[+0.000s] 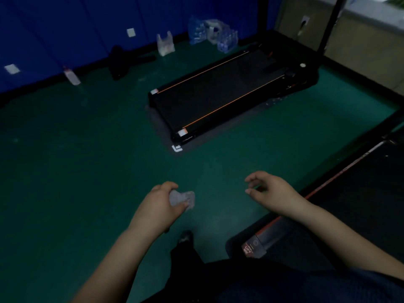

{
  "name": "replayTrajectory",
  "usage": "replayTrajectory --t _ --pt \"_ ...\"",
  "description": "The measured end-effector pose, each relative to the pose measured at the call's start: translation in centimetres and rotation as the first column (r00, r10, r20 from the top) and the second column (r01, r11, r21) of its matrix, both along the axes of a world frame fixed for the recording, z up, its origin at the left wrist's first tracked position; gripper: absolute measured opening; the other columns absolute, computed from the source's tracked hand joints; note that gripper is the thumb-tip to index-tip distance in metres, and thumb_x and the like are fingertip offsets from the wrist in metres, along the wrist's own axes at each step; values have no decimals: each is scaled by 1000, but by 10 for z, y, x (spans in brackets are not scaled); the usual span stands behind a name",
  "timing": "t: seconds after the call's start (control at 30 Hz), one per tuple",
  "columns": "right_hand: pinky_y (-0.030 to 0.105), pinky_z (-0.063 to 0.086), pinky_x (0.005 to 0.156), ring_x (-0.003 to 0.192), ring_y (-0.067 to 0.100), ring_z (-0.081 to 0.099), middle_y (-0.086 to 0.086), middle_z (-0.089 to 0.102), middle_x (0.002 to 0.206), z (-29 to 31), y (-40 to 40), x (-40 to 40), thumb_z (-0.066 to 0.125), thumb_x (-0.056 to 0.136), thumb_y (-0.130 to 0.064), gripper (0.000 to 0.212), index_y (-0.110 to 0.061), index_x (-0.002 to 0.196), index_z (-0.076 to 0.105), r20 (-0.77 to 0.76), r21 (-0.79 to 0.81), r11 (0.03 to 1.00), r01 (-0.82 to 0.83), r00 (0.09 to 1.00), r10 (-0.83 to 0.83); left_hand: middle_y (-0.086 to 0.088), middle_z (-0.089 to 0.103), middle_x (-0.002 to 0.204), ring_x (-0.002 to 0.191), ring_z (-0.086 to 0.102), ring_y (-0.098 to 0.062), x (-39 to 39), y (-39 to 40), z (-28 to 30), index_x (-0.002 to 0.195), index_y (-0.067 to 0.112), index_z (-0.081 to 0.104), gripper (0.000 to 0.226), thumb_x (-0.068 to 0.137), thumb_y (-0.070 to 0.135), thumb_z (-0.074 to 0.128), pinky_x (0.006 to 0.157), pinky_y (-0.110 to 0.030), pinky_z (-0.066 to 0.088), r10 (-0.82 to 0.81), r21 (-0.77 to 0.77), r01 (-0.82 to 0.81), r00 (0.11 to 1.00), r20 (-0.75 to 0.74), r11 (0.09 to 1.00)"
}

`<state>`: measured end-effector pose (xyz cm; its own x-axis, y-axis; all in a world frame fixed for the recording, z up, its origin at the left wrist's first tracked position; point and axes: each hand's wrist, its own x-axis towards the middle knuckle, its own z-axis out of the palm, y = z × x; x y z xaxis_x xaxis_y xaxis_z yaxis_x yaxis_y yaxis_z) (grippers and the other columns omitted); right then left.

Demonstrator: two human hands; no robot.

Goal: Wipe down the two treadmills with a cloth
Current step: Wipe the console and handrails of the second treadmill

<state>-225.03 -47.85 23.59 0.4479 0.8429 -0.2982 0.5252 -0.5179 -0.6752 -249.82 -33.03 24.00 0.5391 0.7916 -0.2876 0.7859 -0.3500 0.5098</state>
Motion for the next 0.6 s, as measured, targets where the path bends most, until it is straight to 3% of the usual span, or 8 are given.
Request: replayTrajectory --t 0.13,0.3,0.47,0.6 --pt "21 46 81 86 11 64 -11 66 96 13 55 7 70 83 -25 23 -34 99 56 8 77 989 124 992 -125 4 50 116 74 52 -3 30 92 11 126 28 53 47 83 41 67 44 -7 37 -92 3 92 995 36 996" --pt "19 46 83 87 6 64 -8 67 98 27 86 27 71 83 -21 23 -30 100 58 11 146 939 313 948 -318 2 54 120 97 52 -11 88 177 24 124 27 55 49 80 38 72 58 -9 36 -232 45 229 969 86 972" --pt "27 50 88 91 9 65 -5 68 101 23 81 66 71 84 -20 24 -25 105 61 -38 97 848 520 854 -519 0 52 120 101 49 -12 159 213 25 126 24 55 51 79 35 74 80 -21 38 -361 24 360 928 93 932" --pt "24 49 86 91 5 64 -7 67 98 15 83 109 70 84 -21 22 -28 103 60 -73 88 782 618 786 -613 -2 53 122 99 49 -11 223 227 16 126 23 55 52 79 37 74 84 -25 40 -436 1 437 897 77 899"
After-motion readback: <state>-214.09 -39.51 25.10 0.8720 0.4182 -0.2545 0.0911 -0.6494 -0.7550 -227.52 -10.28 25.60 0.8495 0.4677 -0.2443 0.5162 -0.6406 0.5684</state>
